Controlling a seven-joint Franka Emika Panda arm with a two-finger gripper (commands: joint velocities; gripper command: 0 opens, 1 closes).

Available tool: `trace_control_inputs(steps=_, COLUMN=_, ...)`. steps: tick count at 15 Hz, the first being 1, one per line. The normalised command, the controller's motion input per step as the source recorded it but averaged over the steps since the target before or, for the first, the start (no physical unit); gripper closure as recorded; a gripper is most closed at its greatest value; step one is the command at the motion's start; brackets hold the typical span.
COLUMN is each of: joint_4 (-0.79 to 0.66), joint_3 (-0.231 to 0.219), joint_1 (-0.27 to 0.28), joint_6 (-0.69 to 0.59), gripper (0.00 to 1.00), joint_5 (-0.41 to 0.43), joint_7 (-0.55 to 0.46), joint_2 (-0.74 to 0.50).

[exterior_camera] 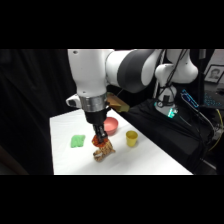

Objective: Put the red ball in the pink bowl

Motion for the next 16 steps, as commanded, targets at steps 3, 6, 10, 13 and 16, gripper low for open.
trace_control_inputs(steps=3, joint_4=-0.30, joint_3=0.029, joint_1=-0.137, joint_6=-0.04, gripper=0.95, joint_5=0.111, joint_7=-0.19, joint_2=-0.32)
trace_control_inputs(steps=6, joint_4=-0.35, joint_3=0.008, joint_1=-0.134, joint_6=0.00, gripper=0.96, joint_5=0.124, joint_7=-0.20, joint_2=-0.34)
trace_control_inputs(steps=10, joint_4=-0.30, joint_3=-0.022, joint_1=-0.140, joint_6=0.02, gripper=0.96, joint_5=0.146, joint_7=-0.21, joint_2=-0.31)
trace_control_inputs(steps=13, joint_4=-0.25, joint_3=-0.050, joint_1=-0.146, joint_6=0.04, gripper=0.96, joint_5=0.165, joint_7=-0.23, joint_2=-0.25)
trace_control_inputs(steps=16, joint_4=-0.24, joint_3=-0.049, joint_1=-0.132, joint_6=0.07, gripper=0.96, joint_5=0.180, joint_7=-0.22, joint_2=-0.24)
